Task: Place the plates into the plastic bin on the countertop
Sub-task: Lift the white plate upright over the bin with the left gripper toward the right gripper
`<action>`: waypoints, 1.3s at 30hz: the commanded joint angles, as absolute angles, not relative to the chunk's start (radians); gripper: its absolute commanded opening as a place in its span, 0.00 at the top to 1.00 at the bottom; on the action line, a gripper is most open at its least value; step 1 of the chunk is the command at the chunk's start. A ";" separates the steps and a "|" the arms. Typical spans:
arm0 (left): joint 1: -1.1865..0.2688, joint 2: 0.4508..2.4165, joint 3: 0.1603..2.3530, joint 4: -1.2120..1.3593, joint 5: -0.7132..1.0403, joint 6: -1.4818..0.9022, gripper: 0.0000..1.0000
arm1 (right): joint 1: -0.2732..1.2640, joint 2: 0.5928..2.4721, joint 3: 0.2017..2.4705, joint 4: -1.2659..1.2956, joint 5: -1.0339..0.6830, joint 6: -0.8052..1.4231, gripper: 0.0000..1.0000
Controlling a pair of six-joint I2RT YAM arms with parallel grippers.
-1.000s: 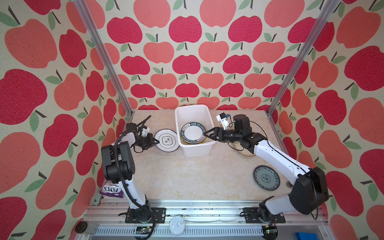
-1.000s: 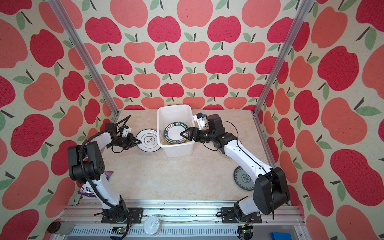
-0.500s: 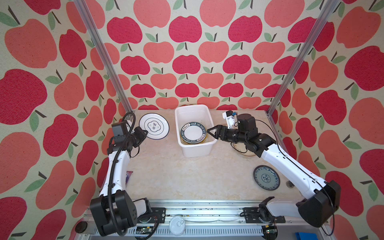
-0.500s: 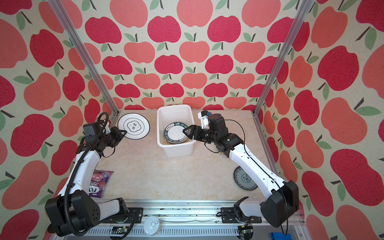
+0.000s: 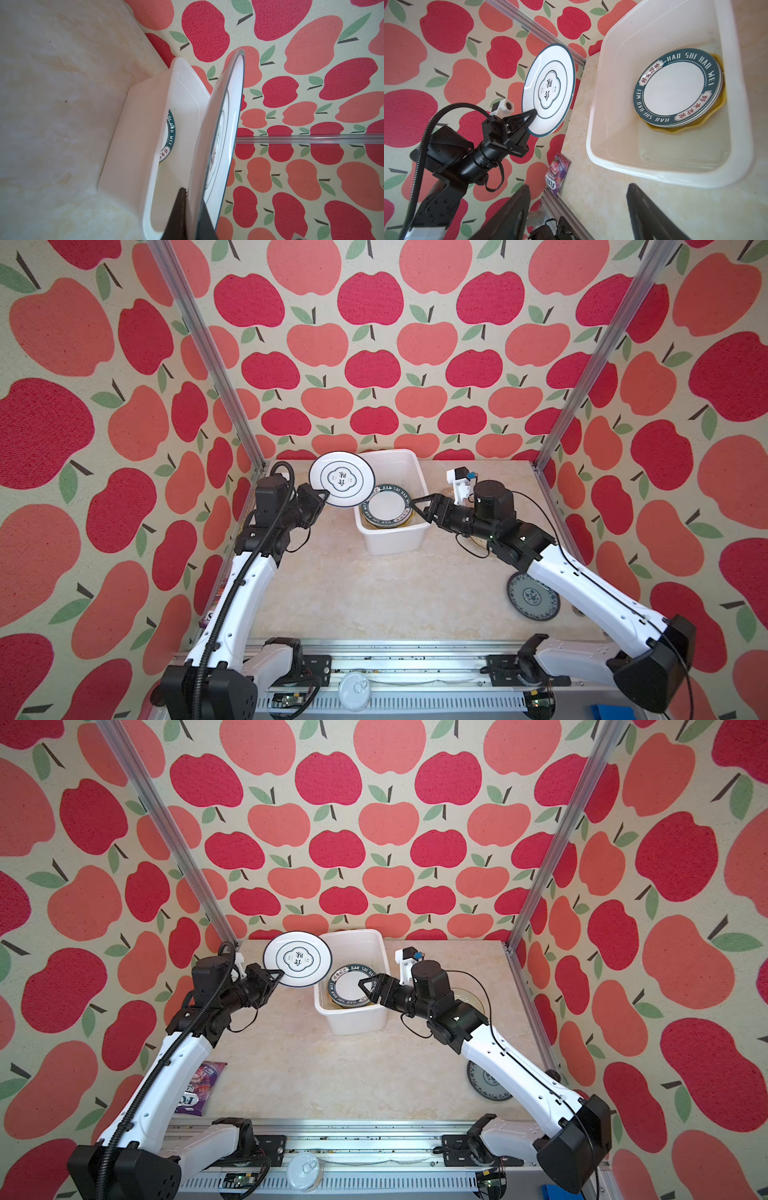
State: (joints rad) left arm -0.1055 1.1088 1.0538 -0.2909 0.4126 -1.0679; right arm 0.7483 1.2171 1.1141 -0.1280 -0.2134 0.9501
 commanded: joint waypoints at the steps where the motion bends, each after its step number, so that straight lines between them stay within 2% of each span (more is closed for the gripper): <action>1: -0.169 1.093 1.072 -0.209 0.364 -1.191 1.00 | 0.769 1.207 1.078 -0.001 -0.172 1.016 0.24; 10: -0.279 1.092 1.016 -0.149 0.321 -1.310 1.00 | 0.781 1.231 1.026 0.153 -0.148 1.069 0.25; 15: -0.331 1.106 1.013 -0.124 0.298 -1.335 1.00 | 0.782 1.287 1.027 0.207 -0.174 1.110 0.29; 23: -0.383 1.117 1.014 -0.115 0.284 -1.348 0.99 | 0.776 1.361 1.048 0.282 -0.190 1.159 0.40; 31: -0.392 1.118 1.009 -0.111 0.283 -1.355 0.97 | 0.765 1.405 1.051 0.343 -0.185 1.216 0.63; 39: -0.414 1.138 1.015 -0.092 0.281 -1.353 0.98 | 0.761 1.439 1.054 0.386 -0.175 1.250 0.68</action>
